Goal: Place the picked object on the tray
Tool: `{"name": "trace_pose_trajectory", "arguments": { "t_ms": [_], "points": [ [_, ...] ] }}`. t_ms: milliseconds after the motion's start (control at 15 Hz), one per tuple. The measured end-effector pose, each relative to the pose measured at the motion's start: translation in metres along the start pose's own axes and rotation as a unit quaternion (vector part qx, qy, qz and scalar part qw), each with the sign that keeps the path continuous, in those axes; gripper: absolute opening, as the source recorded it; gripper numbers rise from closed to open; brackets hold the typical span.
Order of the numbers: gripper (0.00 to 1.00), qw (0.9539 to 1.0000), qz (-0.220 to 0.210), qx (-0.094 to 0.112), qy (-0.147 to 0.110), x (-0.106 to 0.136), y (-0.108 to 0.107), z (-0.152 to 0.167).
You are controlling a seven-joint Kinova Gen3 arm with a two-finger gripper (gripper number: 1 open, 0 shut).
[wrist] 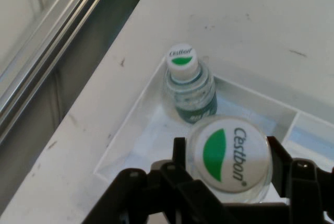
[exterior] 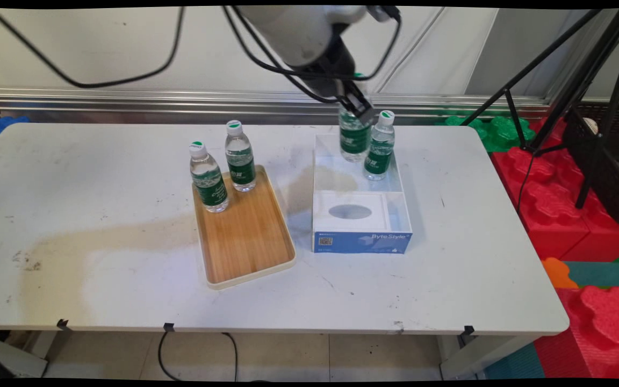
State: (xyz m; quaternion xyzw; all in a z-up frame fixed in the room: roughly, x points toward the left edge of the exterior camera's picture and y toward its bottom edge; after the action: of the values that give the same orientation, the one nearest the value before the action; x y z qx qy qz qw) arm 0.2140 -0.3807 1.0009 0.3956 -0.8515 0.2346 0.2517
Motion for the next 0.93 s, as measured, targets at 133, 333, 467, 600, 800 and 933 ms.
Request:
{"name": "trace_pose_trajectory", "arguments": {
  "t_ms": [133,333,467,600,800,933],
  "points": [
    [0.0,1.0,0.002,0.006,0.001,-0.016,-0.006,-0.025],
    [0.0,0.9999,-0.001,0.012,-0.006,-0.045,-0.013,-0.055],
    [0.0,0.9998,-0.003,0.013,-0.012,-0.059,-0.015,-0.065],
    [0.0,0.9996,-0.004,0.014,-0.023,-0.081,-0.016,-0.079],
    [0.0,0.9991,-0.009,0.015,-0.038,-0.108,-0.014,-0.091],
    [0.0,0.9985,-0.015,0.015,-0.051,-0.127,-0.01,-0.096]
  ]
}}
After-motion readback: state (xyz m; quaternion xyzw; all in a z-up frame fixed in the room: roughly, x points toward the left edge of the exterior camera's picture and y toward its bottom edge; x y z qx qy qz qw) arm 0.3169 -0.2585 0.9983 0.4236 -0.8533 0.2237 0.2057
